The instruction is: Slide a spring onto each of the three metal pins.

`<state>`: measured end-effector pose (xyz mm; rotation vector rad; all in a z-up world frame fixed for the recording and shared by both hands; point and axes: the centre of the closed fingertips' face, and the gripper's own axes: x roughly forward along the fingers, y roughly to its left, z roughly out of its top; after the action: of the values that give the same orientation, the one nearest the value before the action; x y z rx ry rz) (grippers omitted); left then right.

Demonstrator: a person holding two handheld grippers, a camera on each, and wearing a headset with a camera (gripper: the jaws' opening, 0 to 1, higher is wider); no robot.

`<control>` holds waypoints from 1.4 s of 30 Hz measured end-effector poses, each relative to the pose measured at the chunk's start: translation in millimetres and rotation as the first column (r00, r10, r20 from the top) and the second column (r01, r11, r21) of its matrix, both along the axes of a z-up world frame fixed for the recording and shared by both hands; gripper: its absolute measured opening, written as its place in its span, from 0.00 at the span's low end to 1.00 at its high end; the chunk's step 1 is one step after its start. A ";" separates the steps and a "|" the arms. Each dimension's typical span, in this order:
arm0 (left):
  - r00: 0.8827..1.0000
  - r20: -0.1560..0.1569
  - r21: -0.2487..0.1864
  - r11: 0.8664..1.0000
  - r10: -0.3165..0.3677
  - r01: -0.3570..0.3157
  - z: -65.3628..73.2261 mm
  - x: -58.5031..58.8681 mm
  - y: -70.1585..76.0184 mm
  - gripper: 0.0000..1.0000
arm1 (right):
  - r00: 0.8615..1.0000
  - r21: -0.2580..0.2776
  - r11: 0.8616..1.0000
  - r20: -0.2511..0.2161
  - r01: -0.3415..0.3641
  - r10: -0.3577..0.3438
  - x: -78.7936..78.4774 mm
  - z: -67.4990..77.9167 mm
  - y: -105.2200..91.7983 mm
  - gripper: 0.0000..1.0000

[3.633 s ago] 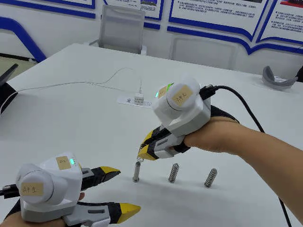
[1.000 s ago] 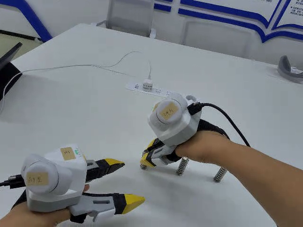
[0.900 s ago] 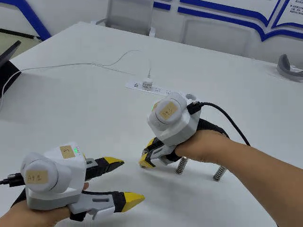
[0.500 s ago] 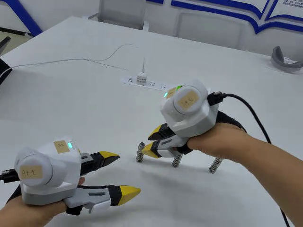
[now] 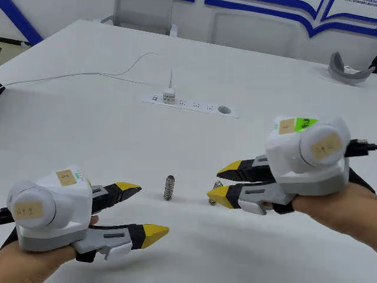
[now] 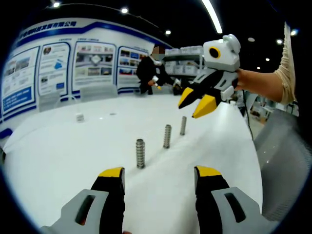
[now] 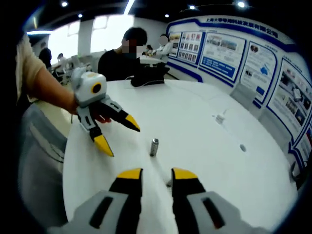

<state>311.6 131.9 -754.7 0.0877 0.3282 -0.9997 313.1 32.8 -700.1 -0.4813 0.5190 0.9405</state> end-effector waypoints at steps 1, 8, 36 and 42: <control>1.000 0.001 0.000 1.000 0.000 0.000 0.2 0.4 -0.1 0.59 | 1.000 0.008 1.000 0.006 0.009 -0.009 -0.7 1.6 -4.2 0.25; 1.000 0.011 0.006 1.000 -0.009 0.009 3.1 0.8 -2.7 0.59 | 0.996 0.080 0.993 0.039 0.081 -0.084 -0.1 8.4 -34.3 0.26; 1.000 0.015 0.025 1.000 -0.005 0.005 2.0 0.6 -0.4 0.63 | 0.974 0.159 0.963 0.028 0.219 -0.226 -5.7 -44.3 -107.1 0.56; 1.000 0.014 0.028 1.000 -0.002 0.002 1.5 0.8 0.6 0.64 | 0.971 0.163 0.959 0.029 0.231 -0.239 -6.9 -50.6 -109.8 0.63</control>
<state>312.4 132.5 -753.2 0.1207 0.3296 -0.9961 306.2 -77.0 -750.6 -0.2900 0.4421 0.7324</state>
